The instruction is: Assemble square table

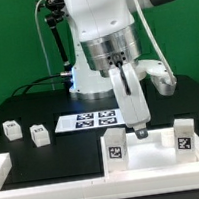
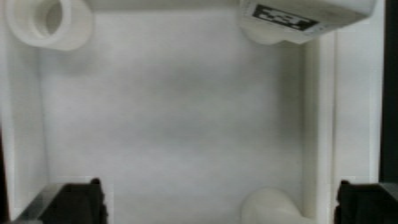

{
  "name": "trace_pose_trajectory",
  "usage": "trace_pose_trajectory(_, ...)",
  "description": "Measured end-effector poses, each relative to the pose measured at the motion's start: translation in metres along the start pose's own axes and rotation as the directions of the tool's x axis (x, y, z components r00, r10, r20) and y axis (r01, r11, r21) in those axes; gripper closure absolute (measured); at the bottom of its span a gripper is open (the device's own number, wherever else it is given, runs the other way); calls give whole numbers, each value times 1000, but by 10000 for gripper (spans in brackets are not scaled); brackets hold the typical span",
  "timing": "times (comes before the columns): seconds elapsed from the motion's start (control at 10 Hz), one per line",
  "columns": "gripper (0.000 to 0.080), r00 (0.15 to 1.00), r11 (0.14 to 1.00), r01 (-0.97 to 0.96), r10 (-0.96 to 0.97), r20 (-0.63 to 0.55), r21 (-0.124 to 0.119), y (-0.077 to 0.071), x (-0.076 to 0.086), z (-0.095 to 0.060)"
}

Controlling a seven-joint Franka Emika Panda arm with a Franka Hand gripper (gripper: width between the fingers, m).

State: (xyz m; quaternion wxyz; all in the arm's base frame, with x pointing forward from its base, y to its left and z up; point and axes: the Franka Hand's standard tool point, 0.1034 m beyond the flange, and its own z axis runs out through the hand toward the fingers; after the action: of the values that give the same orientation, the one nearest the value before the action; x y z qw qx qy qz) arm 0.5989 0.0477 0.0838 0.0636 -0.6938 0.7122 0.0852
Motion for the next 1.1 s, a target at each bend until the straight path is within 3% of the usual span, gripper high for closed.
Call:
trace_pose_trajectory(0.3, 150, 1000, 1000, -1, 1, -1, 1, -1, 1, 0)
trace_pose_trajectory(0.4, 150, 1000, 1000, -8, 8, -5, 18, -2, 0, 1)
trace_pose_trajectory(0.5, 150, 1000, 997, -10, 12, -23, 76, -3, -4, 5)
trace_pose_trajectory(0.6, 150, 999, 993, 1, 5, -46, 117, 2, -6, 8)
trace_pose_trajectory(0.7, 150, 998, 990, 16, -7, -65, 141, 9, -11, 13)
trace_pose_trajectory(0.8, 150, 997, 991, 30, -21, -68, 128, 15, -18, 19)
trace_pose_trajectory(1.1, 150, 997, 991, 33, -24, -70, 132, 12, -16, 18)
